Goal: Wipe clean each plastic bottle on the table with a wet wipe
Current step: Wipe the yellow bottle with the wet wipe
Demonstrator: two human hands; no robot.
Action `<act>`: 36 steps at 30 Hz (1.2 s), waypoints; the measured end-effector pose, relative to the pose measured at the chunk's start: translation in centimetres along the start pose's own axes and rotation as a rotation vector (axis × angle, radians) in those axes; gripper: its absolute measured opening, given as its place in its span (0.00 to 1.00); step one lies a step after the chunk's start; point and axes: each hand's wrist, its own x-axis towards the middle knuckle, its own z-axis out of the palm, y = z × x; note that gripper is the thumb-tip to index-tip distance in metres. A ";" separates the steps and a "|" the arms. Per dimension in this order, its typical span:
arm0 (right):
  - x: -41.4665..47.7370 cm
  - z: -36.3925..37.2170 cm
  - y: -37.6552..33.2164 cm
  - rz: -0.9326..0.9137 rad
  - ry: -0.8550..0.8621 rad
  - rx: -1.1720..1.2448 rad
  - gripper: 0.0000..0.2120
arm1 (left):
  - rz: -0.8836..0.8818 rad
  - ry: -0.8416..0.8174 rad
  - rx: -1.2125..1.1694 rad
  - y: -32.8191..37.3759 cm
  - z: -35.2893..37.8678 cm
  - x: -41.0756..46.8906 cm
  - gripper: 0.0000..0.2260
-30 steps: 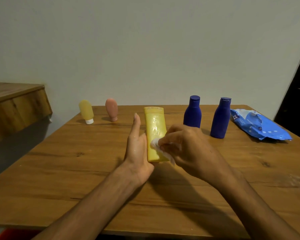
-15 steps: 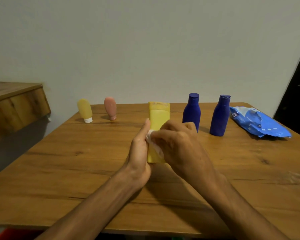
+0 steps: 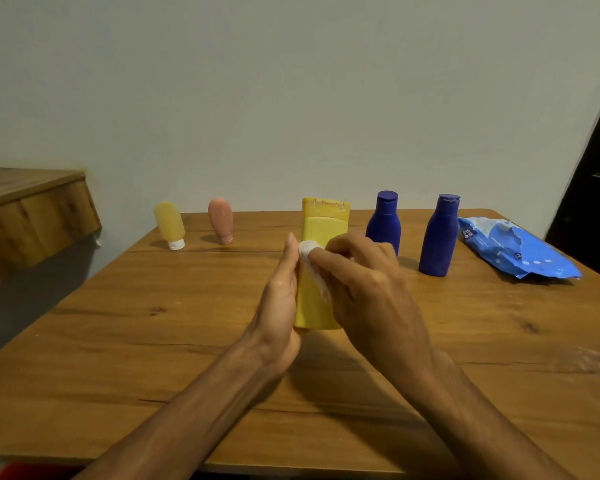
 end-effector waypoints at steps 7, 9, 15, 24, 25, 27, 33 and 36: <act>0.3 -0.3 0.9 0.051 -0.055 0.020 0.12 | -0.091 0.006 -0.105 -0.3 0.1 0.3 0.25; 0.0 -0.4 0.5 -0.029 -0.136 0.003 0.09 | -0.104 0.023 -0.129 -0.1 -0.2 0.3 0.26; 0.9 -1.6 0.9 -0.042 -0.388 0.092 0.10 | -0.128 0.093 -0.228 0.9 -0.4 0.8 0.27; 0.8 -1.1 0.6 0.070 -0.315 0.198 0.08 | -0.211 0.047 -0.275 0.4 0.1 0.0 0.27; 0.9 -1.0 0.7 0.092 -0.264 0.187 0.08 | -0.211 0.034 -0.272 0.3 0.2 0.0 0.27; 1.0 -1.2 0.5 0.068 -0.273 0.167 0.07 | -0.216 0.019 -0.278 0.4 0.1 0.1 0.27; 1.1 -1.6 0.1 0.028 -0.410 0.163 0.10 | -0.230 0.028 -0.295 0.8 0.0 0.1 0.27; 1.4 -1.3 0.7 0.154 -0.245 0.161 0.11 | -0.215 0.023 -0.250 0.4 0.6 -0.1 0.26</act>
